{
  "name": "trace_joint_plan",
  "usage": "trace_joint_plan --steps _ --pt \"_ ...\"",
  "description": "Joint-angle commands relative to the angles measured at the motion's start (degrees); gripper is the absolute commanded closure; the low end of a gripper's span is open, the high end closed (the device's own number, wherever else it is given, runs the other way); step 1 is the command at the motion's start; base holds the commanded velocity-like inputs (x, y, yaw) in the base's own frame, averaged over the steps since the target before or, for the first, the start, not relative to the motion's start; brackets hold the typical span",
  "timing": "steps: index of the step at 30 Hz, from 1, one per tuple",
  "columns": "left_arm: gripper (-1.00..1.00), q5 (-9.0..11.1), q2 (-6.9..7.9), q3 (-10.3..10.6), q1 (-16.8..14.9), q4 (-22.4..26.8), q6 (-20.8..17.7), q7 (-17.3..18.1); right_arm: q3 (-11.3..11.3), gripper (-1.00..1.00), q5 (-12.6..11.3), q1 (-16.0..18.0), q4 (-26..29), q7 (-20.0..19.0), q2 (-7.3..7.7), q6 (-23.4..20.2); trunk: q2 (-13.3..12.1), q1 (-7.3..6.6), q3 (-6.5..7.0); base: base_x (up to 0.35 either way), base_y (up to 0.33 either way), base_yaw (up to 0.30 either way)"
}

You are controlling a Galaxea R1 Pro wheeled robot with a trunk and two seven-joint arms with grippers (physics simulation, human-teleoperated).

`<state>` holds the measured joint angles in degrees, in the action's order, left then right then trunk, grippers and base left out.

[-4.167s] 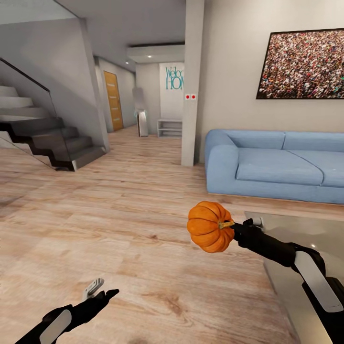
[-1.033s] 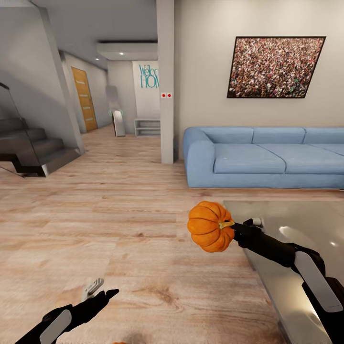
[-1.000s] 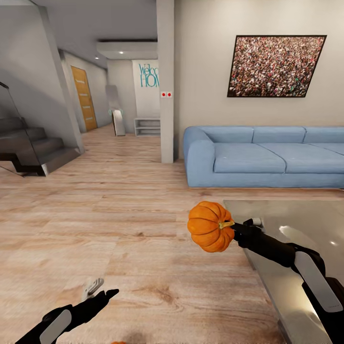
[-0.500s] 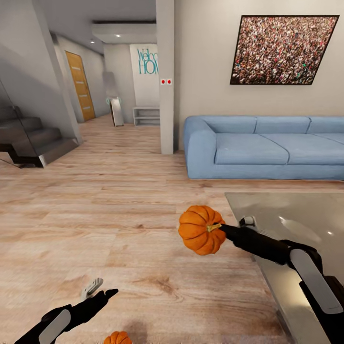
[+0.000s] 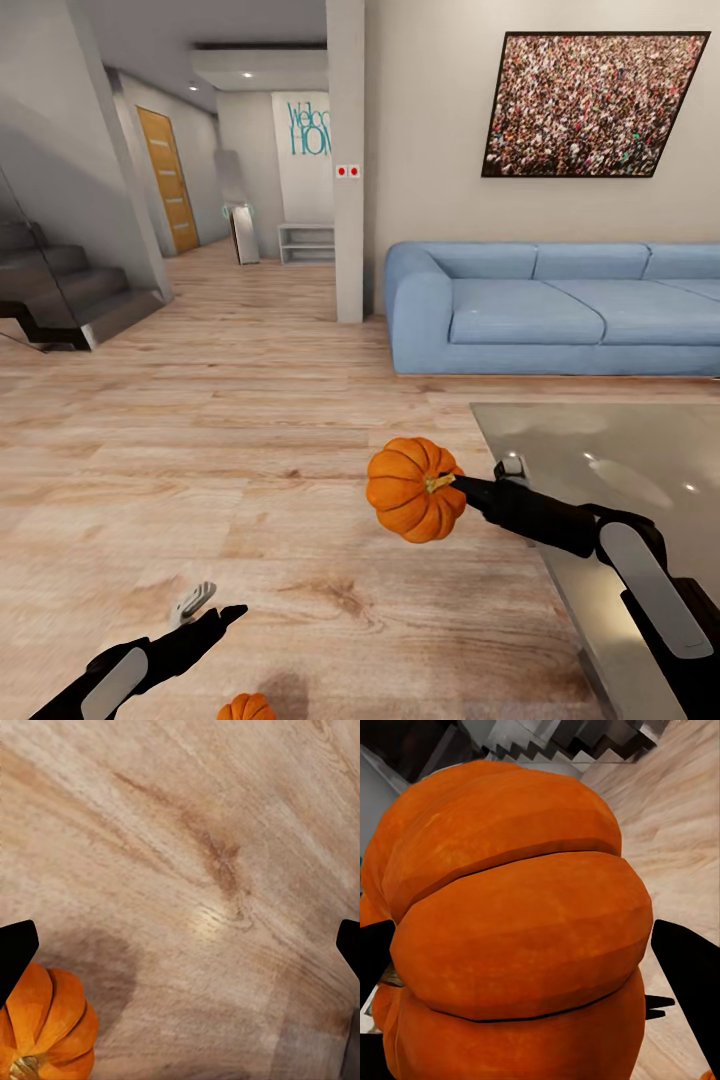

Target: Place each of the two pumpkins and all three candles from the living room inside a cabinet in the living room (use any cabinet), then make sure every cabinet is closed, and position the cauldron so it is next to a table in the living room.

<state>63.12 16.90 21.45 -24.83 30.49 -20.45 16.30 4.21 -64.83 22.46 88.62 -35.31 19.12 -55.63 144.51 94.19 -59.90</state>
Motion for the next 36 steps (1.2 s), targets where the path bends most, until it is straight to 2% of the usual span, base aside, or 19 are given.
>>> trace_joint_plan --steps 1,9,18,20,22,24,25,28,29,31,33,36 --pt "-1.00 0.42 0.06 0.26 -0.04 0.01 -0.12 0.04 0.02 1.00 0.03 0.04 0.00 -0.19 0.02 -0.12 0.02 -0.01 -0.05 0.000 0.000 0.000" --pt "-1.00 0.42 0.01 0.26 -0.05 0.01 -0.11 0.04 -0.03 1.00 0.06 0.04 -0.20 -0.42 -0.04 0.16 0.02 -0.01 -0.05 0.000 0.000 0.000" --pt "-1.00 0.42 0.02 0.27 -0.06 0.01 -0.06 0.04 0.17 1.00 -0.51 0.04 -0.27 -0.47 -0.03 -0.51 0.13 0.19 -1.82 0.000 0.000 0.000" --pt "-1.00 0.42 -0.06 0.31 -0.04 0.01 -0.04 0.00 0.31 1.00 -1.18 0.04 -0.41 -0.63 -0.71 -0.74 0.13 0.19 -1.82 0.000 0.000 0.000" --pt "-1.00 0.42 -0.07 0.33 -0.04 0.01 -0.03 -0.01 0.31 1.00 -2.09 0.04 -0.37 -0.10 -2.58 -0.92 0.13 0.19 -1.82 0.000 0.000 0.000" --pt "-1.00 0.42 -0.09 0.34 -0.04 0.01 -0.03 -0.02 0.27 1.00 -2.67 0.14 -0.13 1.63 -5.08 -1.42 0.13 0.19 -1.82 0.000 0.000 0.000" --pt "-1.00 0.42 -0.15 0.34 -0.04 0.01 -0.03 -0.03 0.16 1.00 -3.06 0.19 -0.16 3.71 -7.75 -1.79 0.14 0.22 -2.05 0.000 0.000 0.000" --pt "-1.00 0.42 -0.12 0.34 -0.04 0.01 -0.03 -0.03 0.05 1.00 -3.48 0.29 -0.58 8.08 -13.46 -2.04 0.18 0.30 -2.71 0.000 0.000 0.000" --pt "-1.00 0.42 -0.07 0.34 -0.04 0.01 -0.03 -0.02 0.03 1.00 -3.51 0.47 -0.81 10.12 -16.05 -2.08 0.20 0.32 -2.93 0.000 0.000 0.000" --pt "-1.00 0.42 -0.05 0.34 -0.04 0.01 -0.03 -0.04 0.03 1.00 -3.53 0.97 -0.97 13.19 -19.14 -2.05 0.22 0.37 -3.38 0.000 0.000 0.000" --pt "-1.00 0.42 -0.04 0.32 -0.04 0.01 -0.03 -0.03 0.06 1.00 -3.59 1.55 -1.03 16.43 -21.77 -1.74 0.25 0.43 -3.82 0.000 0.000 0.000" --pt "-1.00 0.42 -0.03 0.33 -0.06 0.01 -0.03 -0.03 0.15 1.00 -3.53 2.41 -2.39 19.95 -24.53 -1.14 0.29 0.50 -4.48 0.000 0.000 0.000"
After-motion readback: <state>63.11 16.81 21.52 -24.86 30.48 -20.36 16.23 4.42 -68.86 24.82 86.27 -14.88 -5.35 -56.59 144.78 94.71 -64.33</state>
